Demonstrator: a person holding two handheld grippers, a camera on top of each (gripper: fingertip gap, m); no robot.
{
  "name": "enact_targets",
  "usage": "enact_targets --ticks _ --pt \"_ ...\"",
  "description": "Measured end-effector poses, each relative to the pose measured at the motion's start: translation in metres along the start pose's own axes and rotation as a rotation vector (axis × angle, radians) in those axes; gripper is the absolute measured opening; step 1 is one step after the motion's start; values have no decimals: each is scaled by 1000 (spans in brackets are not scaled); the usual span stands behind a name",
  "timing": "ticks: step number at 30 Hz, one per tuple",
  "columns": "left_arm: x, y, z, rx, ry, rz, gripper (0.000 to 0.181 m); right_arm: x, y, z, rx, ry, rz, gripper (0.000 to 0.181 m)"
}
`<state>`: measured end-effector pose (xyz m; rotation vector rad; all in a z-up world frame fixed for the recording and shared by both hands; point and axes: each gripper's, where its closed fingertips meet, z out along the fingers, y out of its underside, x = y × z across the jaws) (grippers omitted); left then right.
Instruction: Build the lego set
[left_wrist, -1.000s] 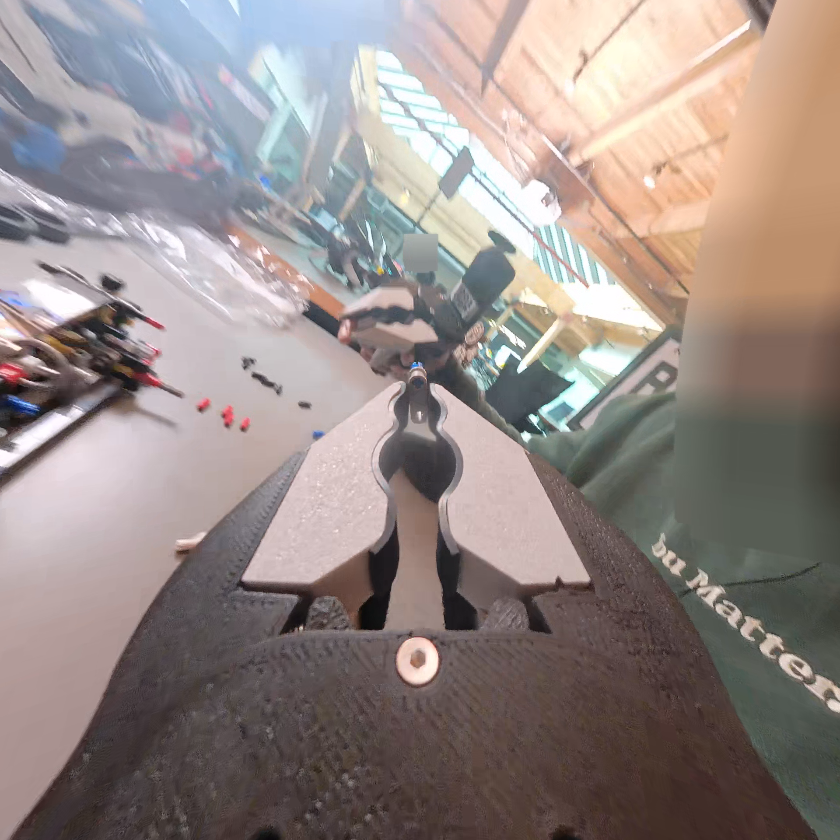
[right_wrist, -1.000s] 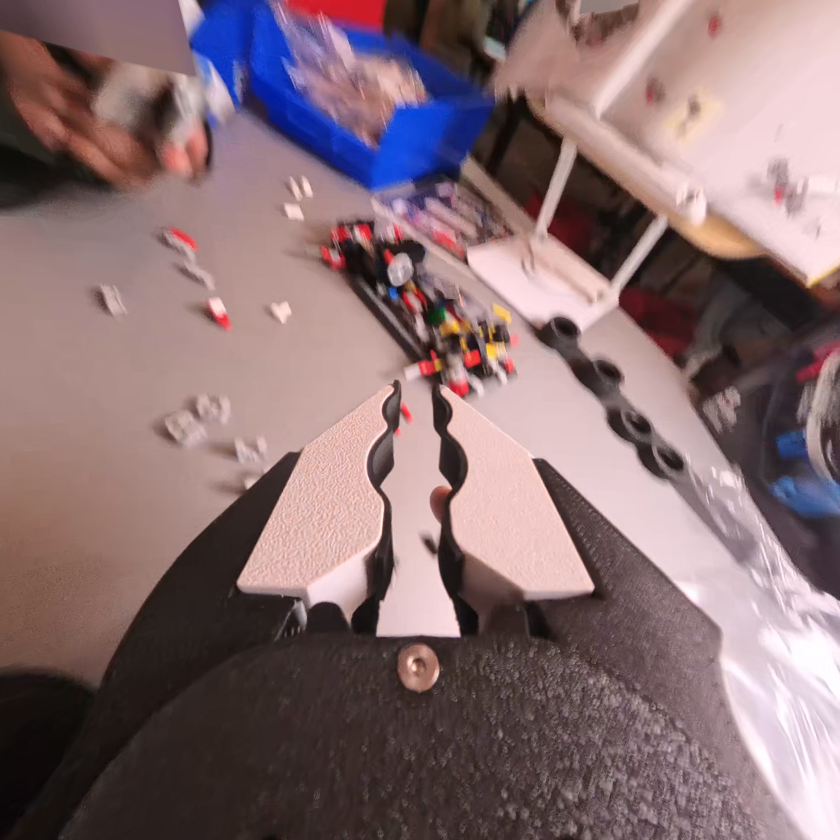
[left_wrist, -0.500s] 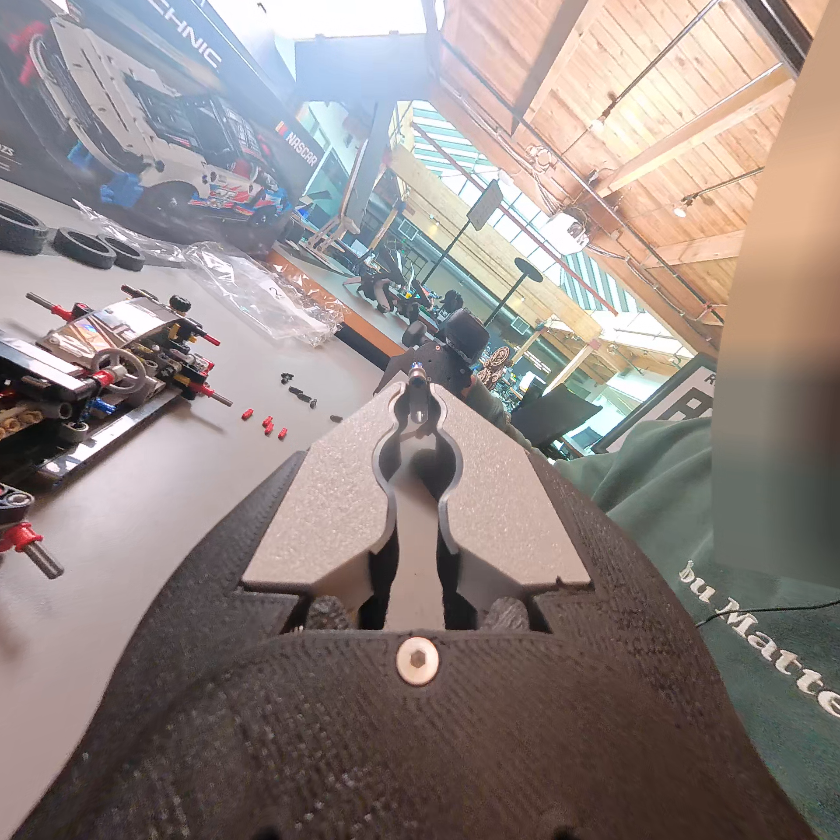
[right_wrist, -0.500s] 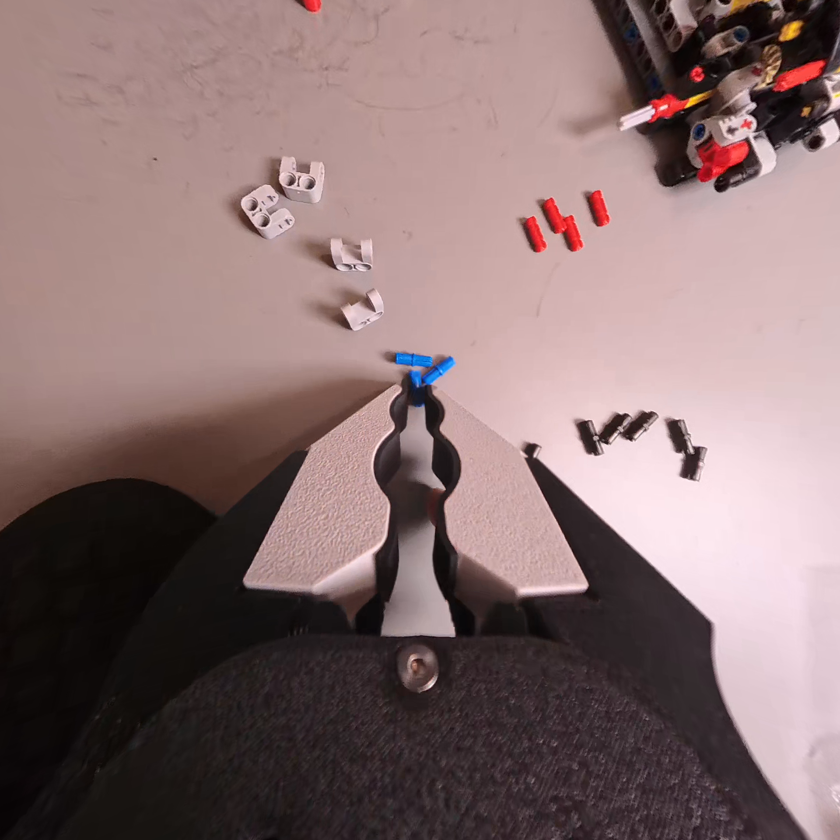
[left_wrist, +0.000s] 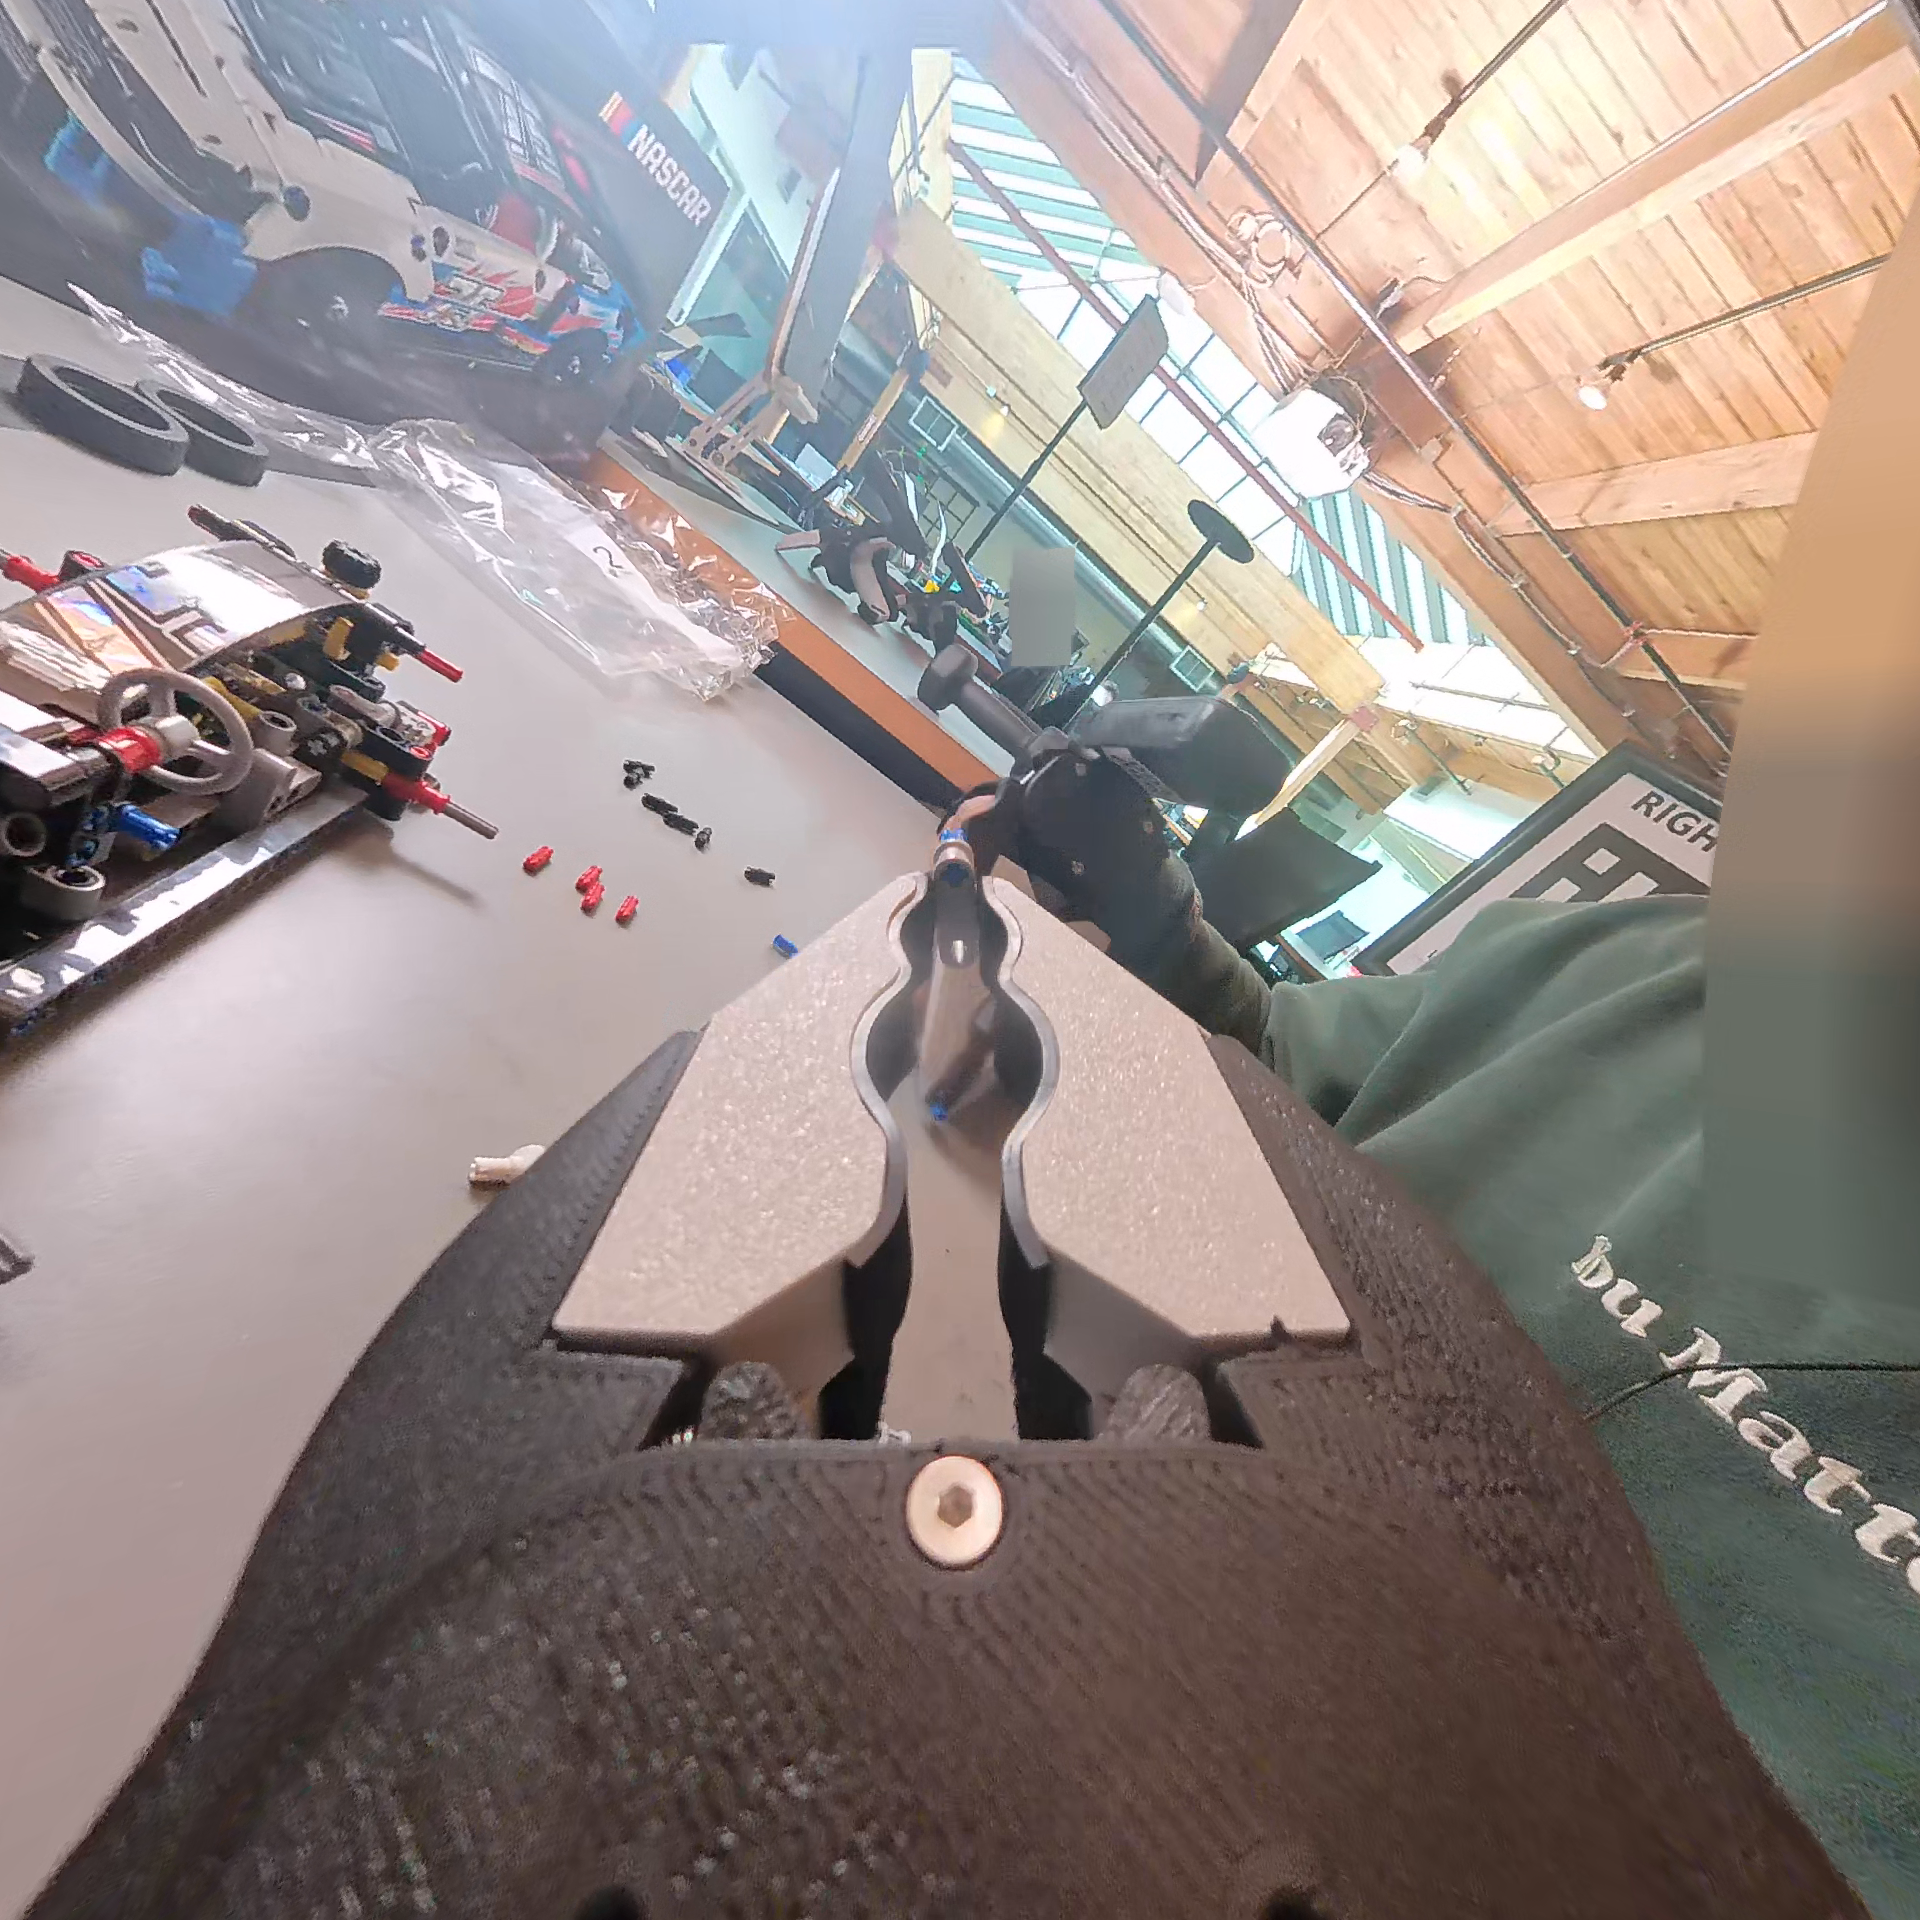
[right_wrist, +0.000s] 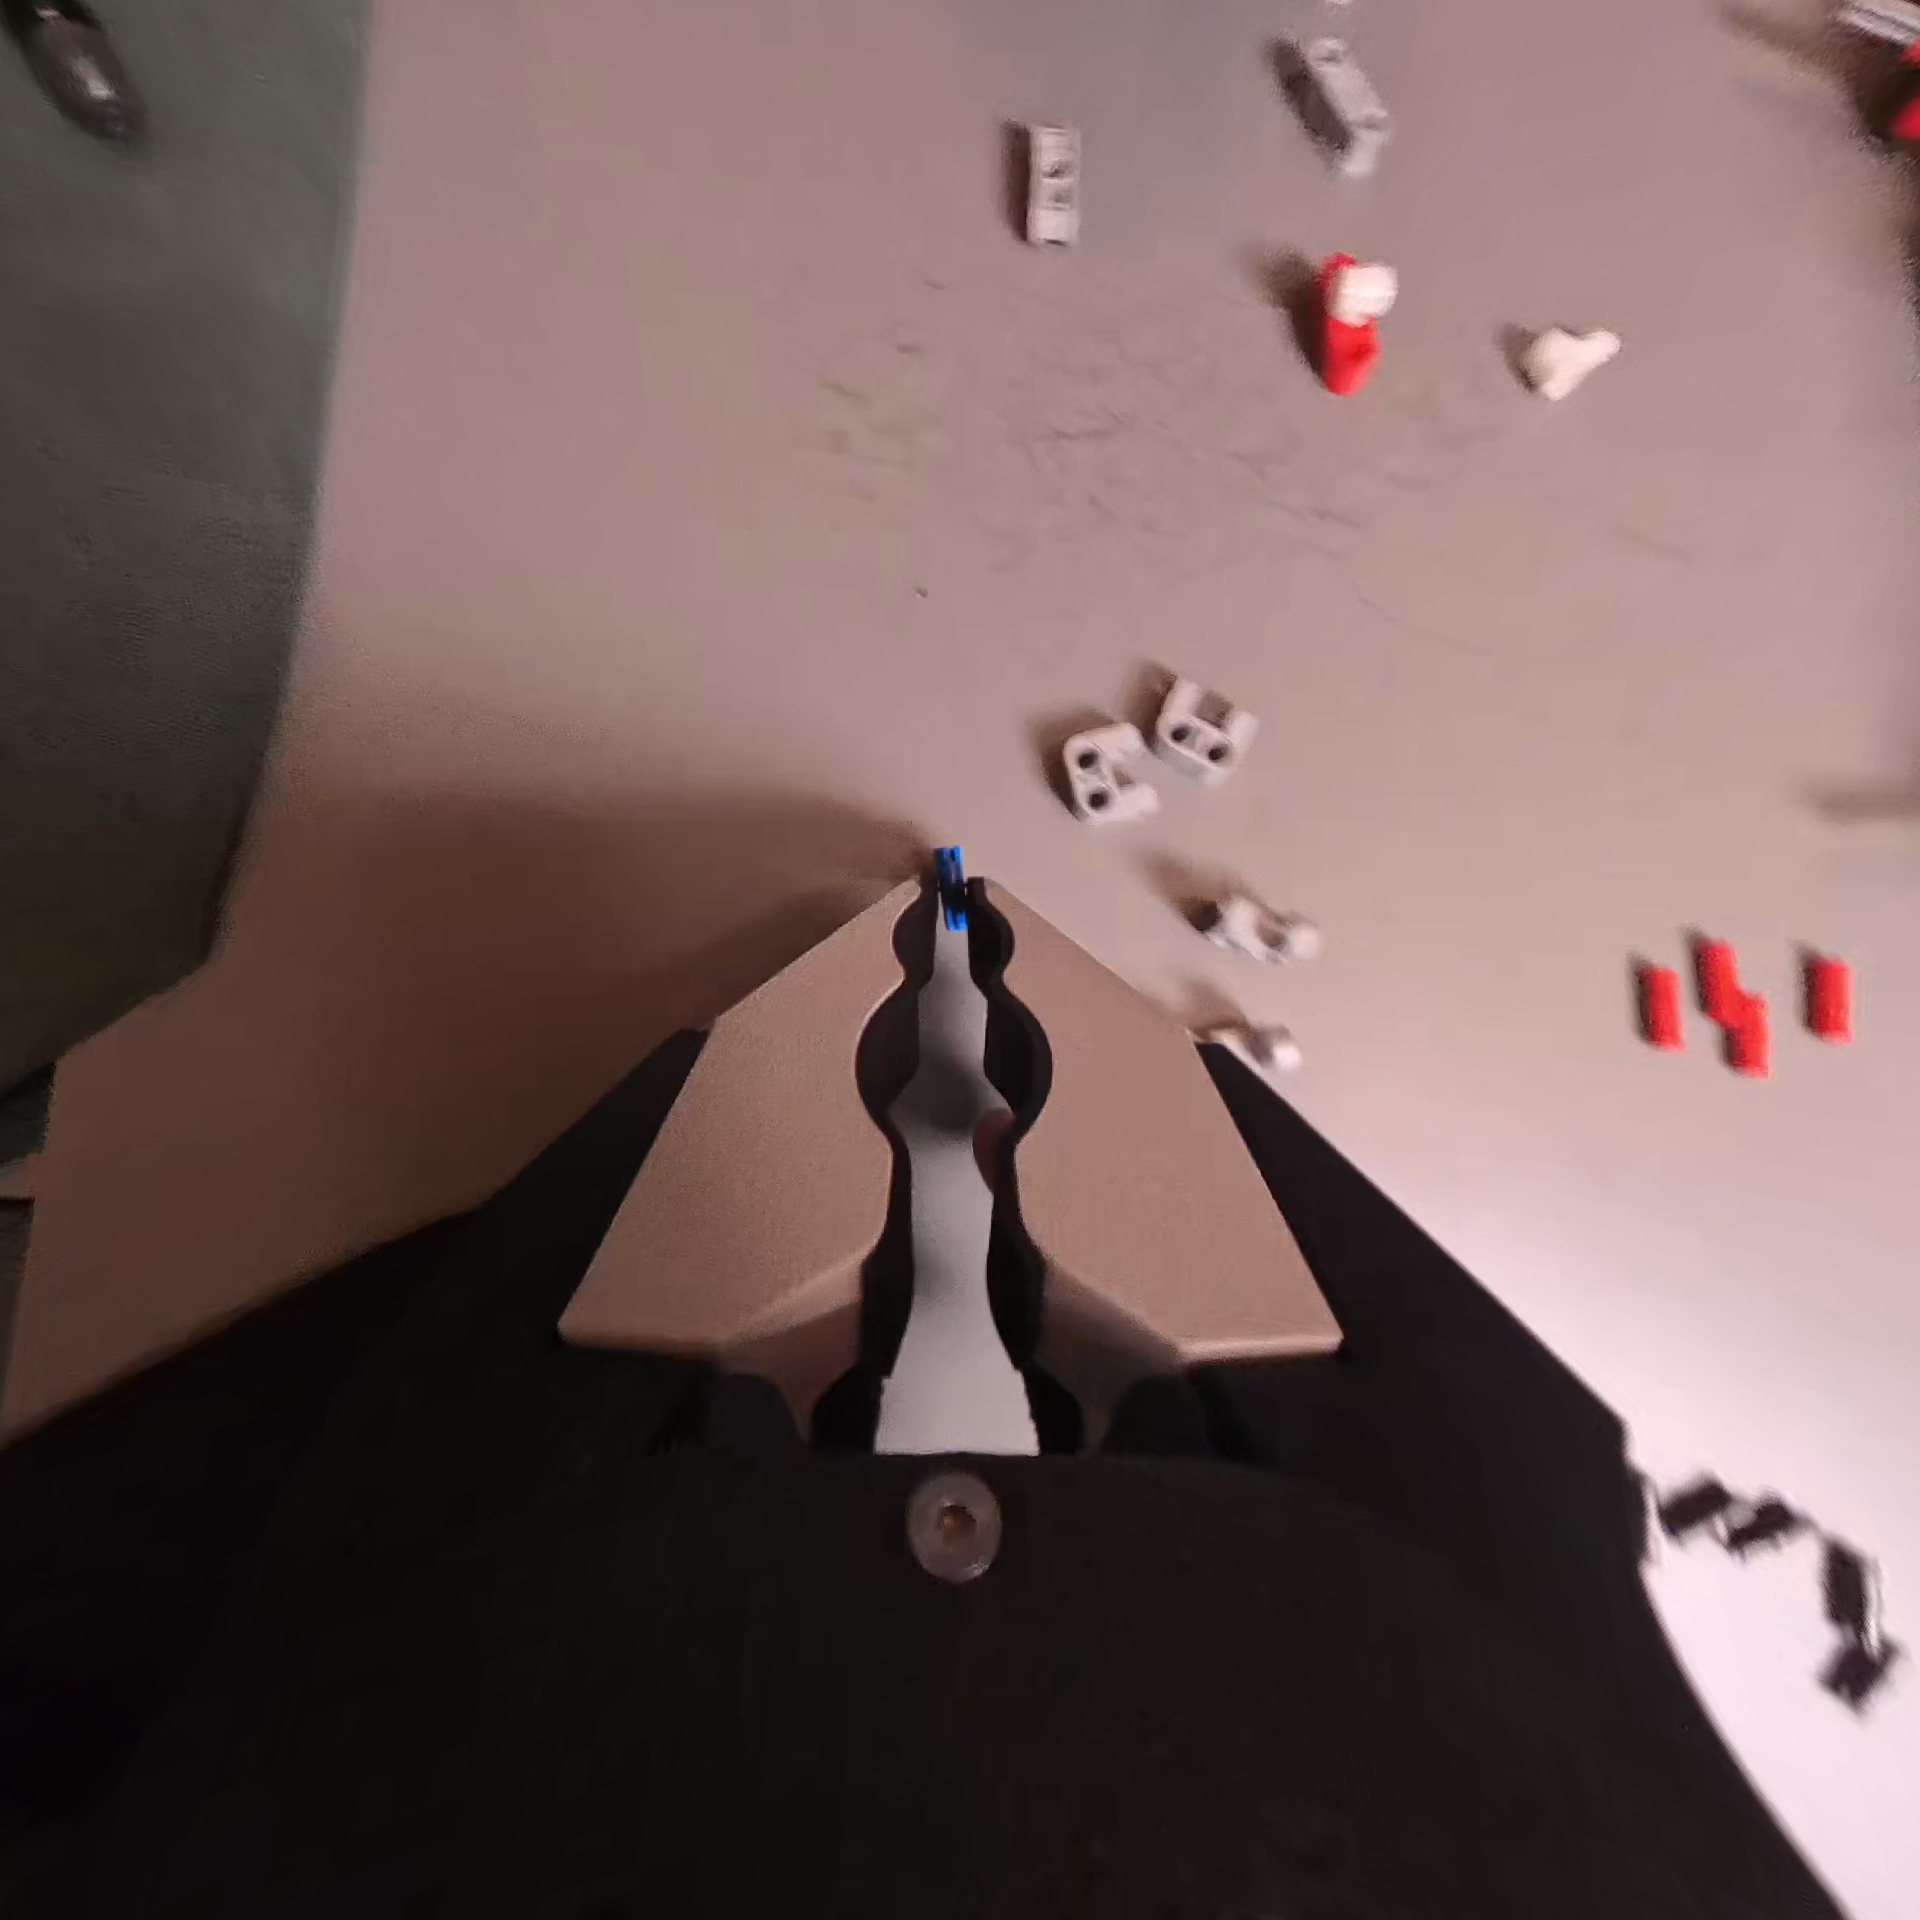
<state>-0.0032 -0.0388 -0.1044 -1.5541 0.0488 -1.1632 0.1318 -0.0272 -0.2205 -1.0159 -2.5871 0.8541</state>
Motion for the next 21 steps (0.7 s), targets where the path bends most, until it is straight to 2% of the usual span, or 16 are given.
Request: enact_targets --ticks 4,8,9,12,16,21 --pt "1 3 3 -11 12 -9 4 -23 -18 20 -33 -80 -113 4" --pt "1 5 4 -18 16 -14 4 -20 -29 28 -52 -48 -176 5" --pt "1 5 4 -20 16 -15 4 -15 -32 29 -52 -26 -181 10" --pt "0 6 4 -23 14 -16 4 -4 -31 25 -67 14 -163 16" --pt "0 7 4 -27 12 -11 5 -11 -29 17 -54 -19 -124 0" --pt "1 8 5 -35 12 -5 5 -9 -34 30 -67 -16 -78 14"
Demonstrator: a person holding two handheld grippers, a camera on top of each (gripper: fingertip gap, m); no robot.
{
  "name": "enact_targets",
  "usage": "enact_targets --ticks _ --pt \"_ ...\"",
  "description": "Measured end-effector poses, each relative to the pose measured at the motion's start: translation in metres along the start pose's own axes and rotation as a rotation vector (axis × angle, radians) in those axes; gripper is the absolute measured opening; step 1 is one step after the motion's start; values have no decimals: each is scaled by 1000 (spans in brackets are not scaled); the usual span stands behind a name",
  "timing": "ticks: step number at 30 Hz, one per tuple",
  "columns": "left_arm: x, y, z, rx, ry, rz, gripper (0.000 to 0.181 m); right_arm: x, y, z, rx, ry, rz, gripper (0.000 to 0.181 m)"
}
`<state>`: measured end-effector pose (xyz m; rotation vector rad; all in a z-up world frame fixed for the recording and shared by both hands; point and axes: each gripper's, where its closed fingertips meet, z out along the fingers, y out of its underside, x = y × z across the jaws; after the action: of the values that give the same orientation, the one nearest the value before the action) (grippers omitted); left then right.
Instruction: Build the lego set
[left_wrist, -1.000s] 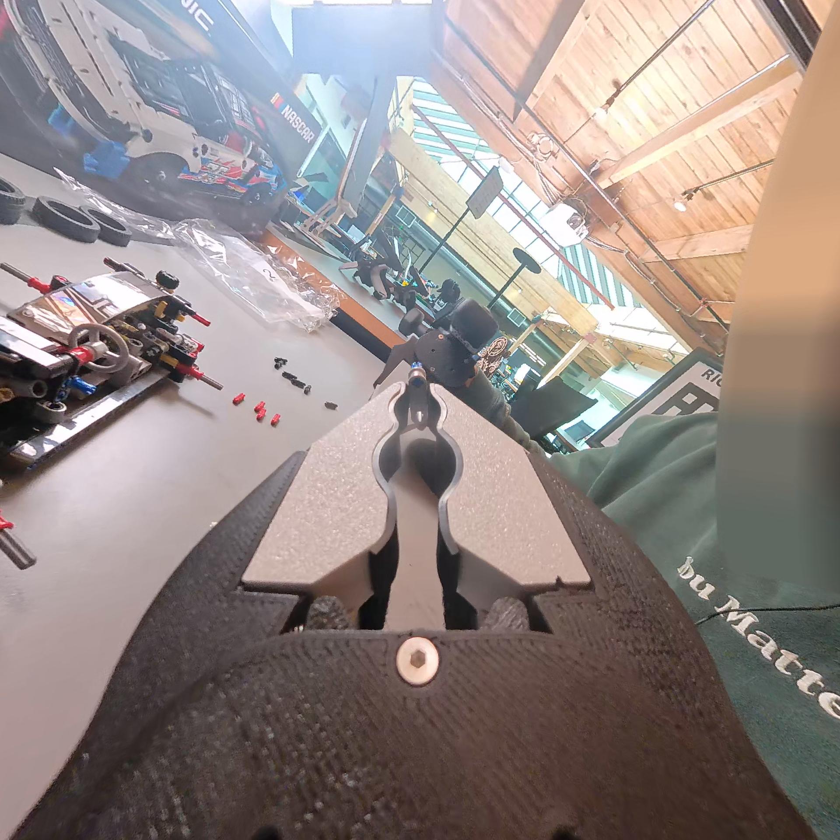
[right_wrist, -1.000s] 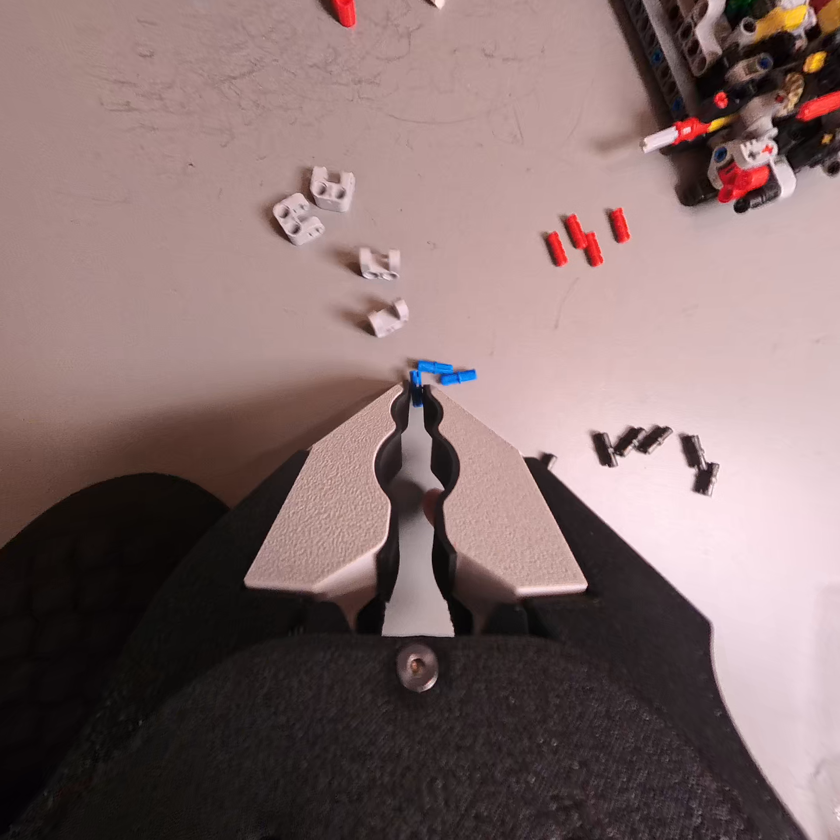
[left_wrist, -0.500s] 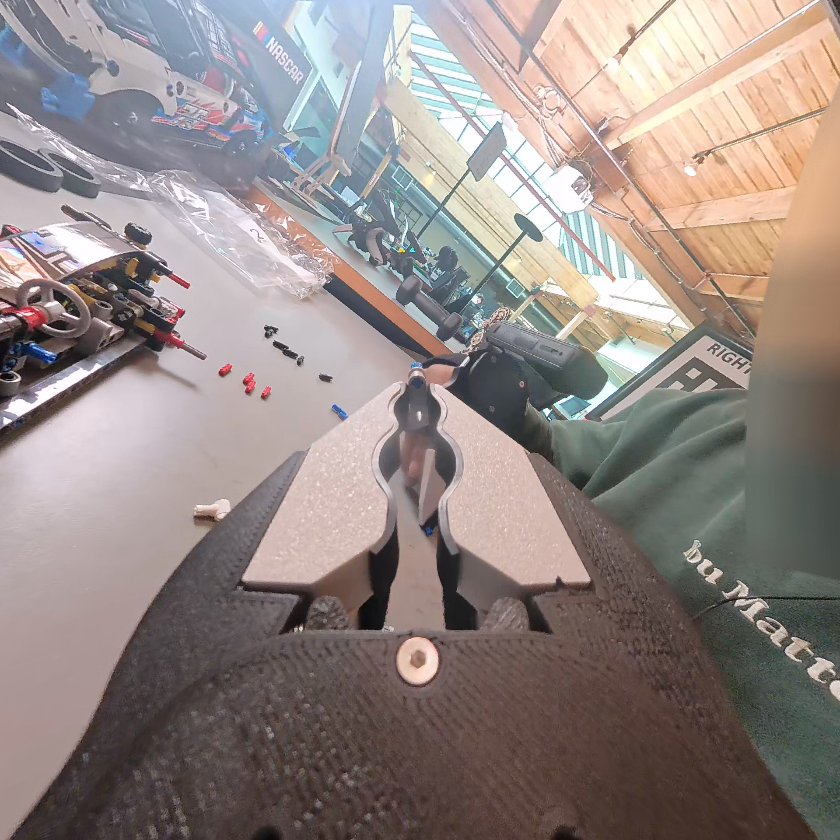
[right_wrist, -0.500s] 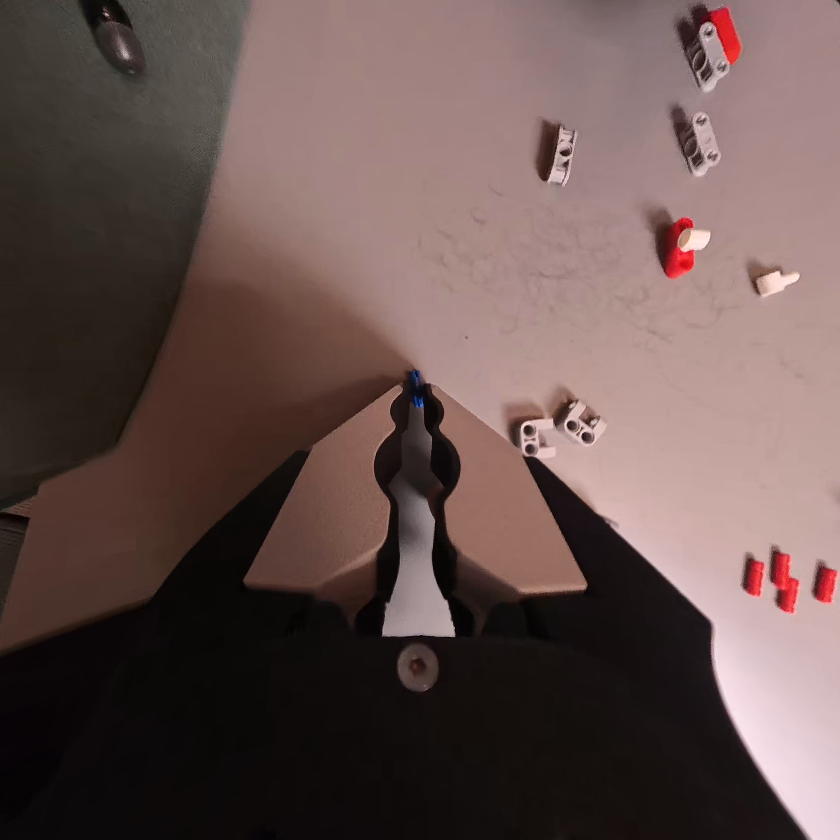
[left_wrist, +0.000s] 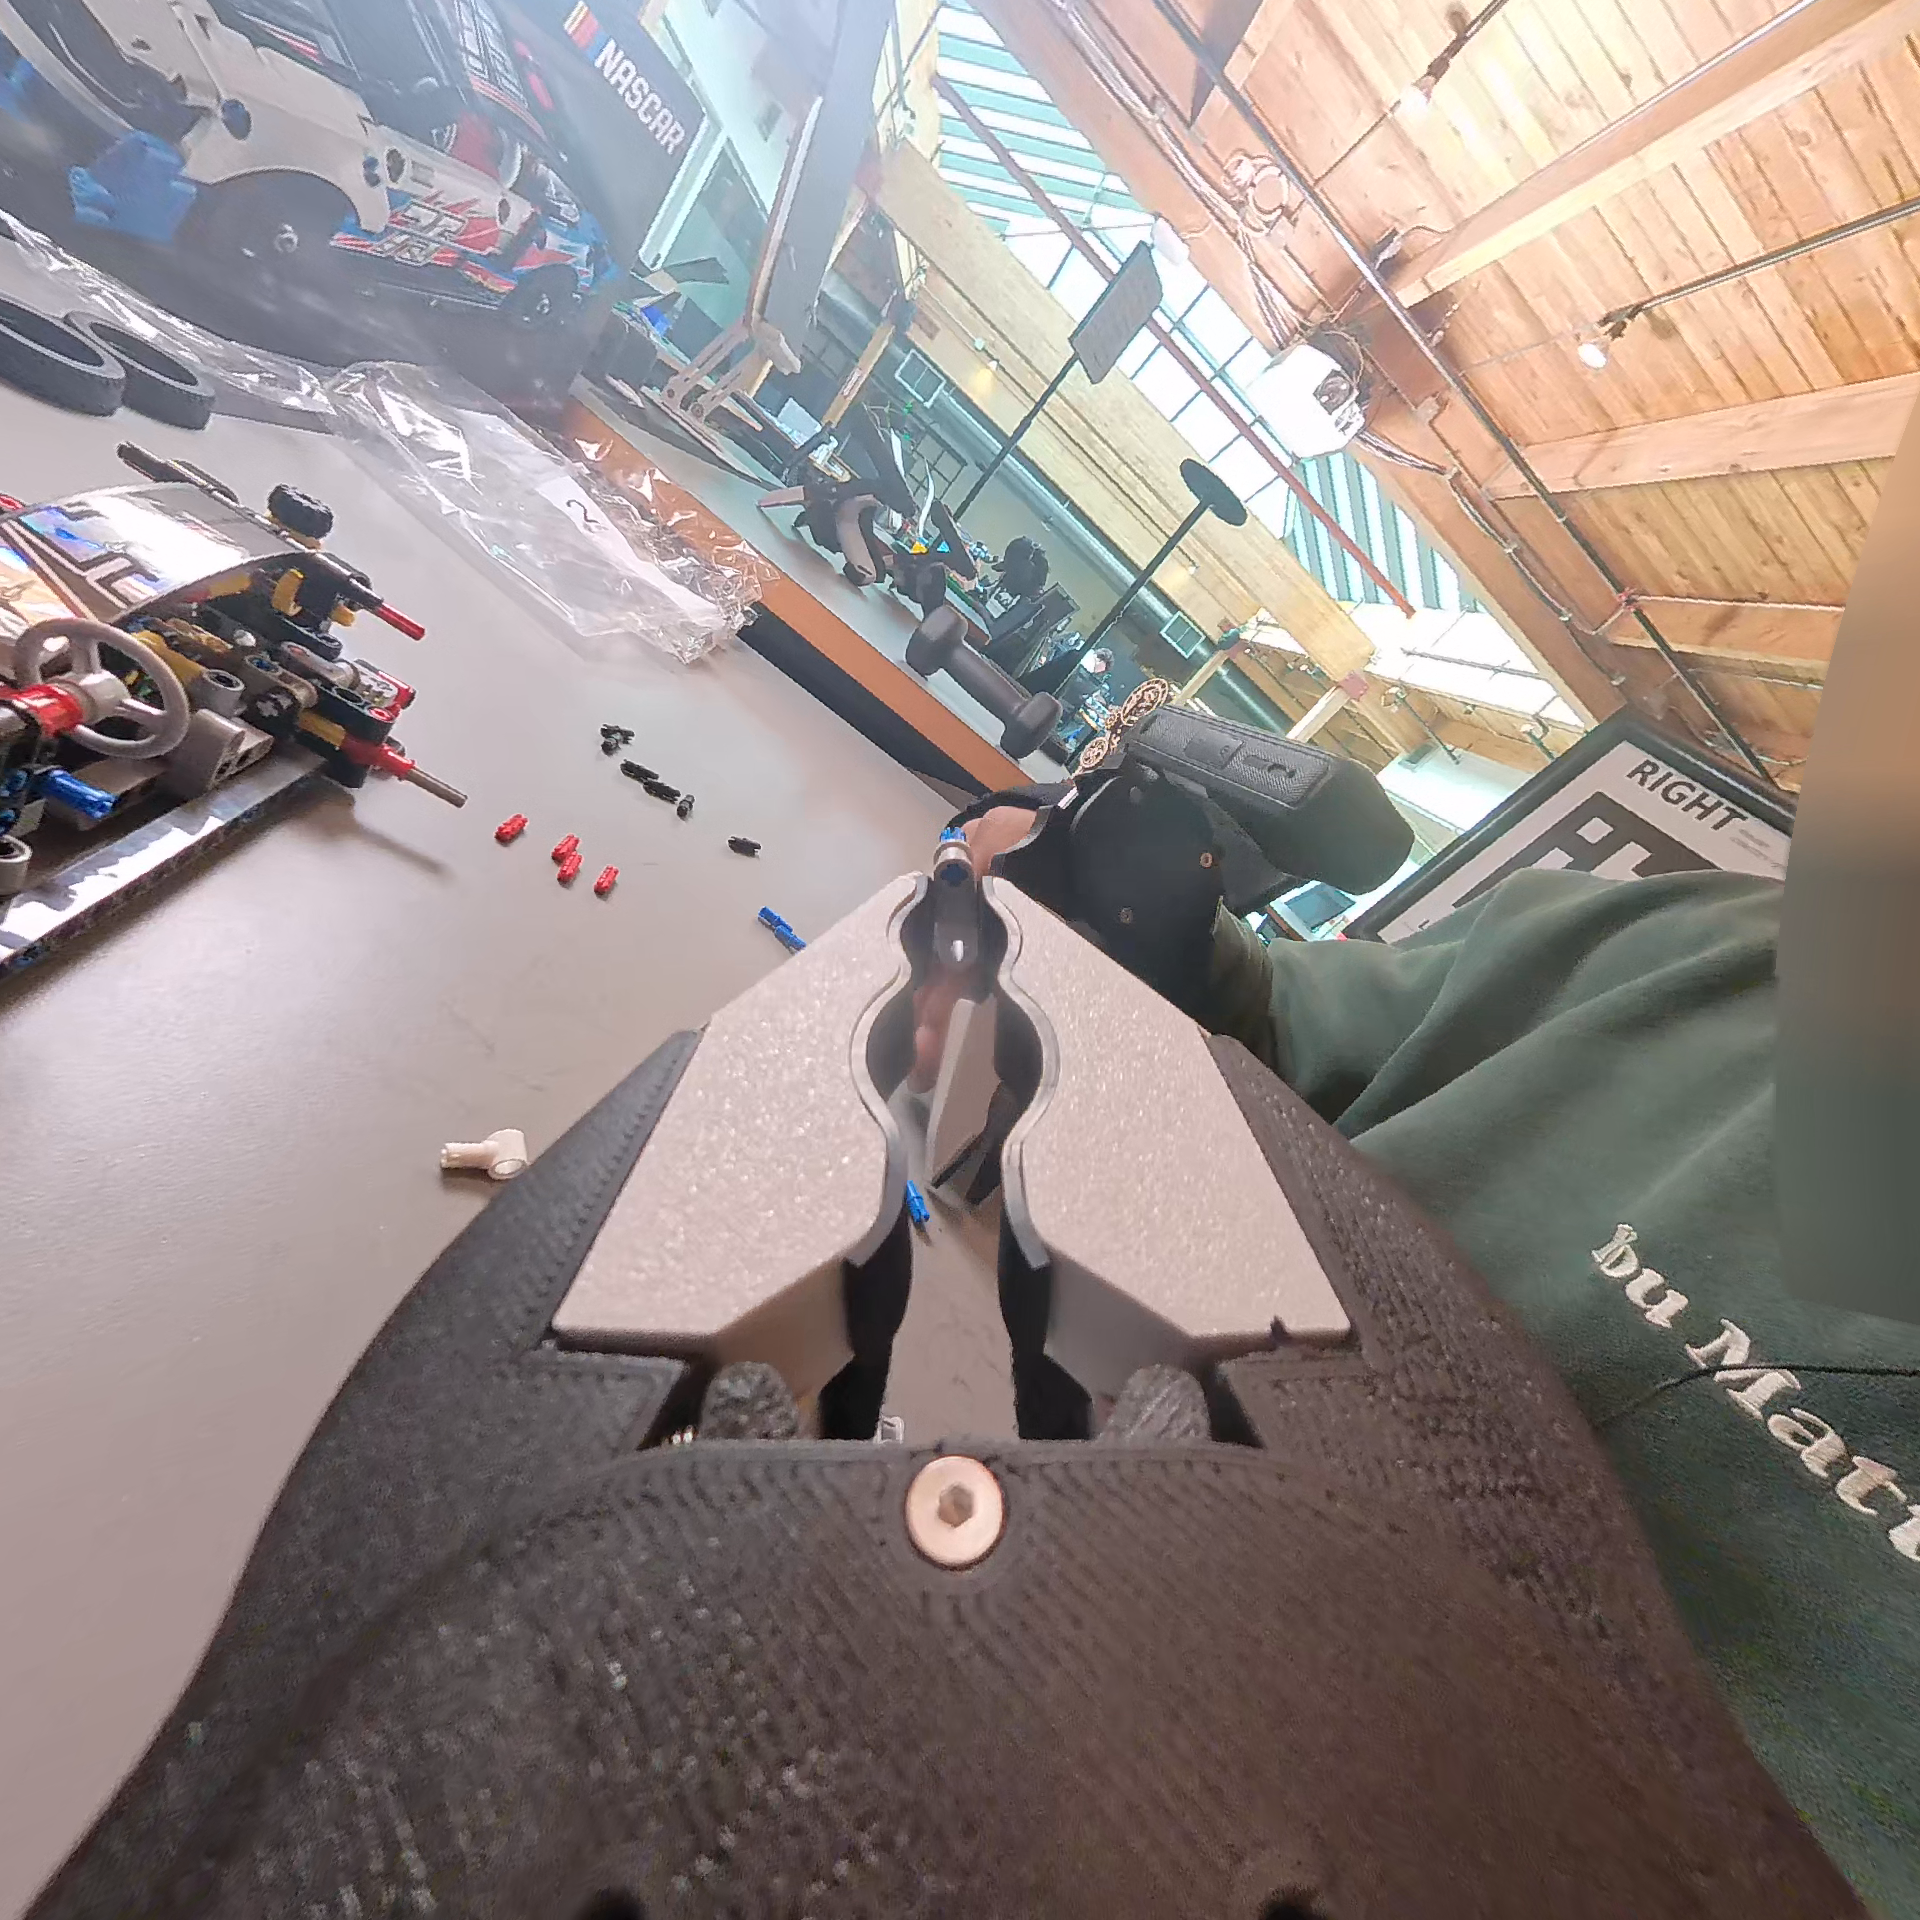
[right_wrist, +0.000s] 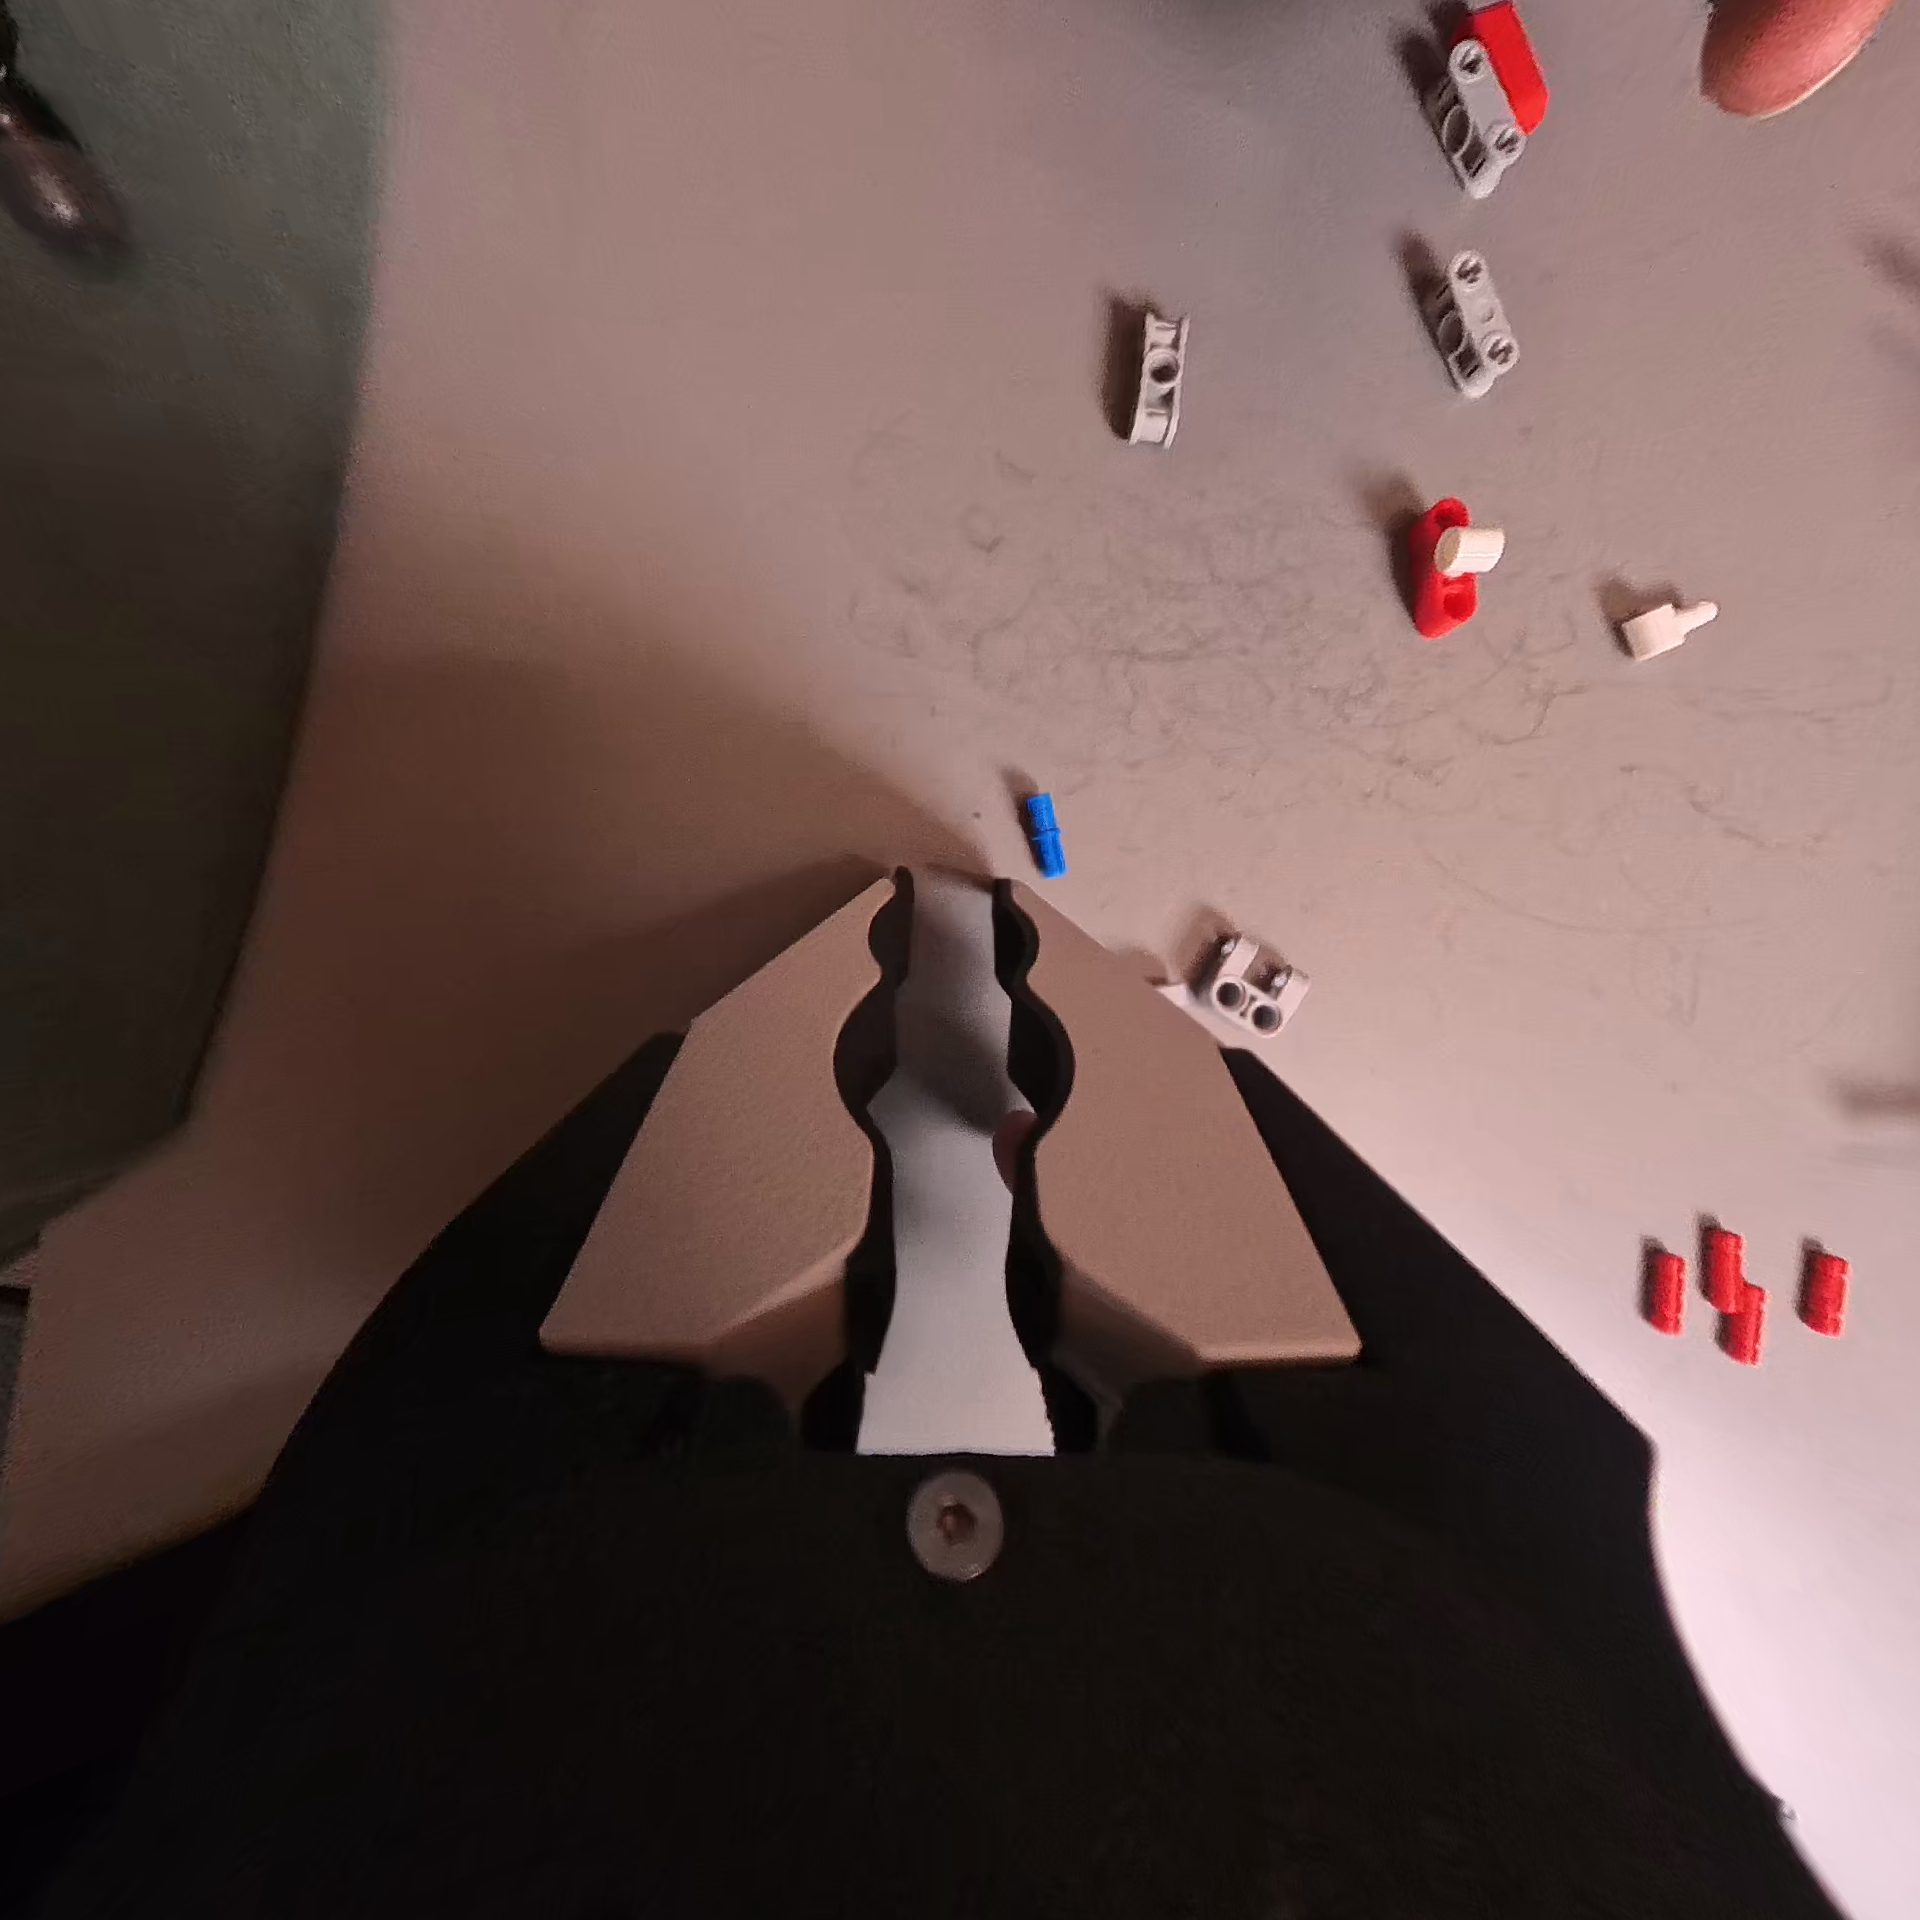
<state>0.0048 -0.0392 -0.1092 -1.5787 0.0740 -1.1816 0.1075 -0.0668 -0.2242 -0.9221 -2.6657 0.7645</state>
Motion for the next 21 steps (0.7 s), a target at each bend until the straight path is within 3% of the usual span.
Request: enact_targets --ticks 5,21 --pt "0 -1 -1 0 -2 6 4 7 -5 5 -21 8 45 25" --pt "1 -2 -5 -6 -10 30 5 48 -19 10 -132 29 79 29"
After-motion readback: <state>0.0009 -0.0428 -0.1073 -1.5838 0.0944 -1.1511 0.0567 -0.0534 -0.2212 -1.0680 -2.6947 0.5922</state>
